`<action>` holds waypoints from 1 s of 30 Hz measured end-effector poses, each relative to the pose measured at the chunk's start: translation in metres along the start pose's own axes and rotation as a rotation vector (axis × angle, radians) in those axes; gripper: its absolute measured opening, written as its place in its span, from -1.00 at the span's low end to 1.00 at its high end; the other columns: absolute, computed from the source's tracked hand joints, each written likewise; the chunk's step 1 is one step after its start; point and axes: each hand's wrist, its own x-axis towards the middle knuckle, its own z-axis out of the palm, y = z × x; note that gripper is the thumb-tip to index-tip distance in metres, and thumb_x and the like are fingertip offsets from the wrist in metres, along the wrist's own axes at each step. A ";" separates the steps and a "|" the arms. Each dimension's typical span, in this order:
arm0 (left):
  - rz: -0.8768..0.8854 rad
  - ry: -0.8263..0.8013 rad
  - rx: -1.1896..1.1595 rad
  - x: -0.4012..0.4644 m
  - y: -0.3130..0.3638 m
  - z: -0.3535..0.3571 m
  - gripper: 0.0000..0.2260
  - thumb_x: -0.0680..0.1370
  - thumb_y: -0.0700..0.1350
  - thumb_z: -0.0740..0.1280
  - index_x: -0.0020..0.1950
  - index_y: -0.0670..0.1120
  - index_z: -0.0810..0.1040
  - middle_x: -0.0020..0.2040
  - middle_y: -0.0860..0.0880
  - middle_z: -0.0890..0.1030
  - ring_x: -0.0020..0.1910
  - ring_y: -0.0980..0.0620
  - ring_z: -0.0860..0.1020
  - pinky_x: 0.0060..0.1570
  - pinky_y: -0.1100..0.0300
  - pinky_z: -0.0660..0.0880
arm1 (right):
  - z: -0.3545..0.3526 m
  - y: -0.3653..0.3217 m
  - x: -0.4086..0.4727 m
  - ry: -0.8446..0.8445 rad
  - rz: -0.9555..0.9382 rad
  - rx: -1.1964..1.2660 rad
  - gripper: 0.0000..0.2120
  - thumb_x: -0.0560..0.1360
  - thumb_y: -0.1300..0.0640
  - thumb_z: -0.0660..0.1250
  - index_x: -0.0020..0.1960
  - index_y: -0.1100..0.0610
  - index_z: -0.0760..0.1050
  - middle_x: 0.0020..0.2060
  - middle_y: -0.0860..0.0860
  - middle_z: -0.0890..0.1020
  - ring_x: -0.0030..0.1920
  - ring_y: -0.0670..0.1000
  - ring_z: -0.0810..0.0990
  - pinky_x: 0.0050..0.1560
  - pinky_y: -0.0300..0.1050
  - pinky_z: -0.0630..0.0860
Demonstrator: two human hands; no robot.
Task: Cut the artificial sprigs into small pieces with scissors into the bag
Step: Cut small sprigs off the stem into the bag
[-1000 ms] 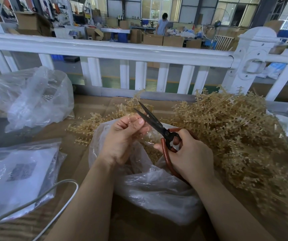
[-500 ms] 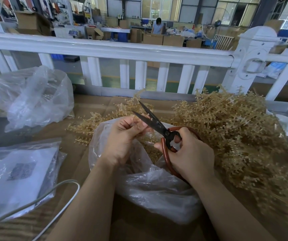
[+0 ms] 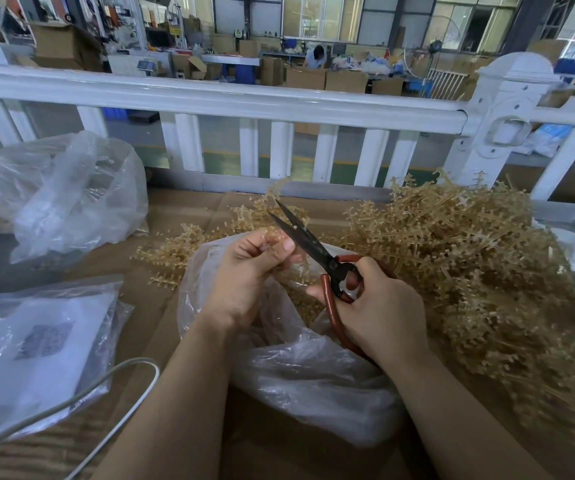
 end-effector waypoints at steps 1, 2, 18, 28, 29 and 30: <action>0.001 -0.001 0.007 0.000 0.000 0.000 -0.95 0.41 -0.14 0.47 -0.24 -0.01 0.70 -0.28 0.00 0.68 -0.26 0.11 0.62 -0.09 0.25 0.55 | 0.000 0.000 0.000 0.002 0.002 -0.006 -0.37 0.33 -0.69 0.00 -0.13 -0.13 0.31 -0.37 -0.26 0.46 -0.38 -0.20 0.42 -0.39 -0.41 0.19; 0.003 0.000 0.015 0.000 0.000 0.000 -0.95 0.41 -0.14 0.47 -0.24 -0.01 0.69 -0.28 -0.01 0.67 -0.26 0.09 0.62 -0.08 0.21 0.54 | 0.000 -0.001 0.000 0.003 0.002 -0.018 -0.38 0.33 -0.68 0.01 -0.13 -0.13 0.30 -0.36 -0.26 0.47 -0.38 -0.20 0.41 -0.40 -0.40 0.18; 0.042 -0.055 0.074 0.002 -0.004 0.004 -0.90 0.47 -0.23 0.41 -0.07 -0.07 0.68 -0.09 -0.22 0.63 -0.05 -0.23 0.51 0.04 -0.08 0.48 | -0.002 0.000 0.000 0.010 0.006 -0.024 -0.40 0.35 -0.67 -0.01 -0.14 -0.13 0.27 -0.38 -0.28 0.37 -0.39 -0.20 0.37 -0.40 -0.41 0.13; -0.113 0.047 -0.076 0.002 0.000 0.004 -0.88 0.42 -0.20 0.38 -0.21 -0.06 0.71 -0.24 -0.04 0.70 -0.31 0.11 0.64 -0.25 0.29 0.58 | 0.004 0.004 0.000 -0.004 0.152 0.295 -0.45 0.30 -0.66 0.18 -0.13 -0.20 0.44 -0.31 -0.23 0.62 -0.29 -0.22 0.60 -0.34 -0.22 0.49; -0.130 0.065 -0.100 0.002 0.000 0.003 -0.89 0.43 -0.20 0.38 -0.20 -0.07 0.71 -0.24 -0.04 0.70 -0.32 0.11 0.64 -0.27 0.29 0.57 | 0.004 0.005 0.001 0.007 0.193 0.373 -0.44 0.28 -0.67 0.19 -0.14 -0.21 0.47 -0.27 -0.27 0.64 -0.26 -0.24 0.61 -0.33 -0.23 0.46; -0.139 0.072 -0.118 0.002 0.000 0.003 -0.89 0.43 -0.20 0.38 -0.19 -0.08 0.70 -0.25 -0.05 0.70 -0.32 0.11 0.64 -0.29 0.29 0.57 | 0.003 0.006 0.002 0.010 0.231 0.439 -0.44 0.26 -0.66 0.22 -0.15 -0.19 0.51 -0.26 -0.29 0.65 -0.26 -0.24 0.62 -0.31 -0.23 0.45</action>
